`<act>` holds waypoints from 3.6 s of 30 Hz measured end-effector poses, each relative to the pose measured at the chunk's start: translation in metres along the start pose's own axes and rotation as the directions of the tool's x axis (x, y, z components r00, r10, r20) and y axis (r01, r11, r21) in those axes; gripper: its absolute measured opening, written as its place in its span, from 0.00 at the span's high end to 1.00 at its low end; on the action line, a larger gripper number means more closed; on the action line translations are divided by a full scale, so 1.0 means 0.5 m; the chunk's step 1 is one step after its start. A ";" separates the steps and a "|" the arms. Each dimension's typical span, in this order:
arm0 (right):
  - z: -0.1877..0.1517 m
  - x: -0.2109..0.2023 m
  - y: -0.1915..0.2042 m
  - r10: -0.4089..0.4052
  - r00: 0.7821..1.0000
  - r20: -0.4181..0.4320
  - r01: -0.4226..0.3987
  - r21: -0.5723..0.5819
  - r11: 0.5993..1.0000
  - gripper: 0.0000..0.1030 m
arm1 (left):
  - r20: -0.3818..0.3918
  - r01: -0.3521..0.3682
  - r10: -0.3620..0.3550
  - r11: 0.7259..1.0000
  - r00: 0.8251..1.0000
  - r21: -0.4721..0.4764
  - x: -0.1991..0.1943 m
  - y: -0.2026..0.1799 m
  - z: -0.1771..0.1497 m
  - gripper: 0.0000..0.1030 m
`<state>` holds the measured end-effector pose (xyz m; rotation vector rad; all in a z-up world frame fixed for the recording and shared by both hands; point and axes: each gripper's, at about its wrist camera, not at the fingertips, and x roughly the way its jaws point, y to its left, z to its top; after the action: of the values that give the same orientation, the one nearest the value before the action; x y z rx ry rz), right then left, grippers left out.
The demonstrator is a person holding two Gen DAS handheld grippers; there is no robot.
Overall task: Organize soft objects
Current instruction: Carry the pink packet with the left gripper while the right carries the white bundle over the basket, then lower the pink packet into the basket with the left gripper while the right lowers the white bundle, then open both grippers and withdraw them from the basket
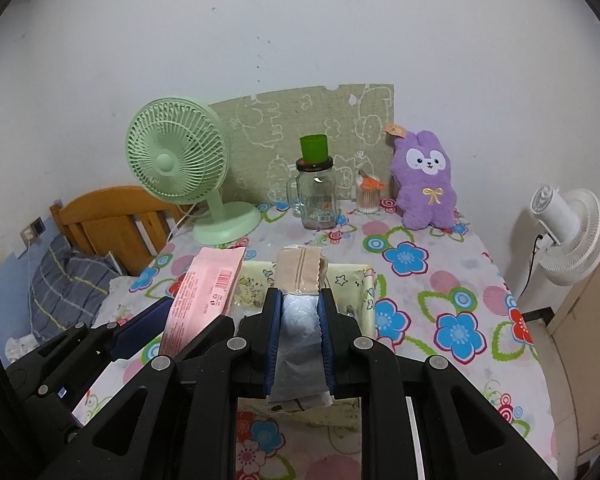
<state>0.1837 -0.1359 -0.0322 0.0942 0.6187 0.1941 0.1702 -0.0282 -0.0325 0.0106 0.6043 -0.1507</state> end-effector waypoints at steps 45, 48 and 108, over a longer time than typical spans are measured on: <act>-0.025 0.207 0.017 0.113 0.985 -0.133 -0.111 0.022 0.994 0.77 | -0.150 -0.047 0.047 0.999 0.988 0.007 0.147 0.062 -0.027 0.29; -0.027 0.208 0.020 0.089 0.986 -0.140 -0.088 0.015 0.996 0.65 | -0.147 -0.064 0.065 0.998 0.987 0.014 0.146 0.063 -0.029 0.29; -0.090 -0.260 -0.067 -0.168 0.974 0.149 0.159 0.074 0.985 0.00 | 0.107 -0.103 0.106 0.994 0.989 -0.036 -0.236 0.026 -0.076 0.00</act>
<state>0.0589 -0.1944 0.0001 0.1163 0.4745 0.0076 0.0546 0.0029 0.0028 0.0044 0.4959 -0.0396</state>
